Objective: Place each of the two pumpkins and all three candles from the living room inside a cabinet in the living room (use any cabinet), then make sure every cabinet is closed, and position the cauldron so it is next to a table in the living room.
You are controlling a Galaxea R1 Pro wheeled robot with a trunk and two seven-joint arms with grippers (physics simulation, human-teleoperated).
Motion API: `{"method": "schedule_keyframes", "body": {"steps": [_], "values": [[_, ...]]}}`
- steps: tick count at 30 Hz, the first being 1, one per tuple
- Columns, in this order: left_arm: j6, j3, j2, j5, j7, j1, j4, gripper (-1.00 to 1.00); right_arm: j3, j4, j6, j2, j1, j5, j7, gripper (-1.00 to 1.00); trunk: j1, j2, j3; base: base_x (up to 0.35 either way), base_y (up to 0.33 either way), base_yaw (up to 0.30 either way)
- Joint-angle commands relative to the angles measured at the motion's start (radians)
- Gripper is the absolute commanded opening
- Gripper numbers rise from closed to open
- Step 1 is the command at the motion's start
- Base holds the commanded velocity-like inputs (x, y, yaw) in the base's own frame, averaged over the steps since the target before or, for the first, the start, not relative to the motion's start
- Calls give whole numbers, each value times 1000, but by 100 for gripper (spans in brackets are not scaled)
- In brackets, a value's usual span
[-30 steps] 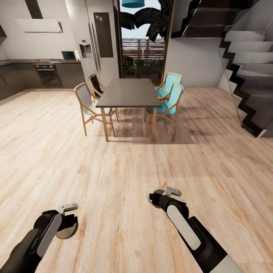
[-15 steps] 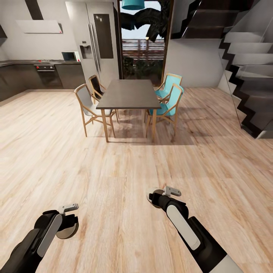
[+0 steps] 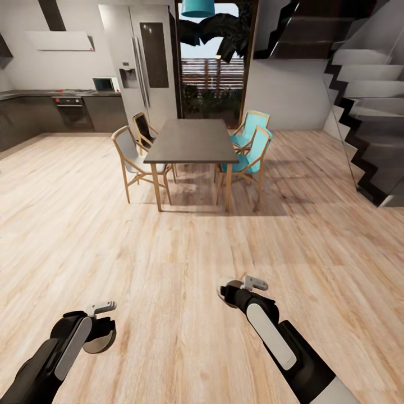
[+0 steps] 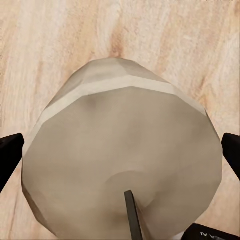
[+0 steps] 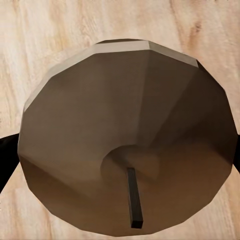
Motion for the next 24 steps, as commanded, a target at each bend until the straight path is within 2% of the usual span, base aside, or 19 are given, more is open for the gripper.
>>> {"method": "schedule_keyframes", "body": {"steps": [1, 10, 24], "values": [[3, 0, 0, 10, 9, -1, -1, -100, 2, -1, 0, 0, -1, -9, -9, -100, -4, 7, 2, 0, 0, 102], [4, 1, 0, 9, 9, -1, -1, -100, 2, -1, 0, -1, -1, -9, -9, -100, -4, 7, 3, 0, 0, 157], [4, 3, 0, 9, 9, -1, -3, -100, 2, 0, 0, 0, -1, -9, -9, -100, -4, 7, 9, 0, 0, 266]]}}
